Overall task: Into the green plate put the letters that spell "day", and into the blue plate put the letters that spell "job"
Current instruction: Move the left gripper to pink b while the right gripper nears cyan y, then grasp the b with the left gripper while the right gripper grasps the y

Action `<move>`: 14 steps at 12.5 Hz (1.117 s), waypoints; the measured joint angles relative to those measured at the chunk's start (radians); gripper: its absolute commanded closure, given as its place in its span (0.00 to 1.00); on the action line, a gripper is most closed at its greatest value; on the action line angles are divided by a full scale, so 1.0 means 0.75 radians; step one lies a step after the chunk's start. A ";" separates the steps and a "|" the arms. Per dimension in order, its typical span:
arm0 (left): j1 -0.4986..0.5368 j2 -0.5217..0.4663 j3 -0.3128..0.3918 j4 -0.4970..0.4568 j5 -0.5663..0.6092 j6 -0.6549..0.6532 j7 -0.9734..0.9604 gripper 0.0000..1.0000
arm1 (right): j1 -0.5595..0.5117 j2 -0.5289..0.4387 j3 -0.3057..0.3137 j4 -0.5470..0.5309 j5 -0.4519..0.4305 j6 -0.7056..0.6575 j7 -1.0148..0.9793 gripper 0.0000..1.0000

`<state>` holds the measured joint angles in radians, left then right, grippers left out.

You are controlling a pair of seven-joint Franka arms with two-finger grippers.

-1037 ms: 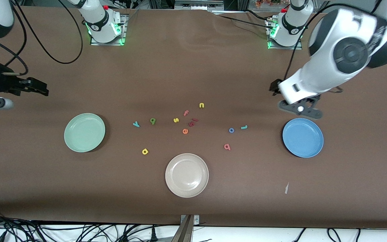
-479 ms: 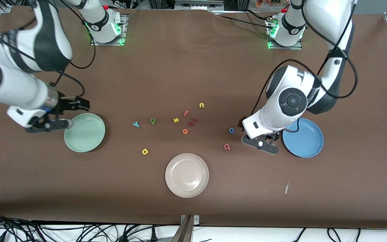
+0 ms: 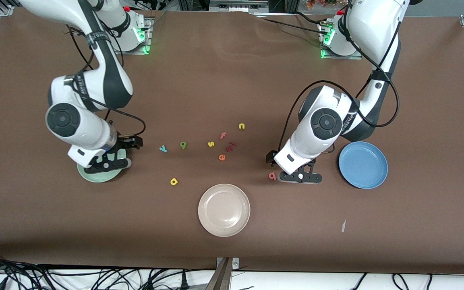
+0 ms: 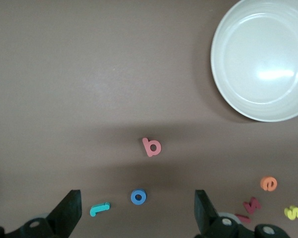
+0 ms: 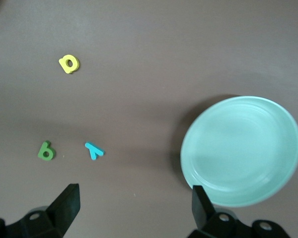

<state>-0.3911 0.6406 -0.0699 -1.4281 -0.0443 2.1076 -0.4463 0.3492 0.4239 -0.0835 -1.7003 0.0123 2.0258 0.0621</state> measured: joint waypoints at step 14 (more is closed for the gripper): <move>-0.090 0.422 0.029 0.229 0.036 0.159 -0.164 0.39 | 0.009 0.184 0.117 -0.333 0.000 0.609 -0.201 0.00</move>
<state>-0.4589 0.9574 -0.0482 -1.2568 -0.0176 2.2271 -0.5691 0.3559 0.5620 0.0044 -1.9499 0.0124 2.4827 -0.0888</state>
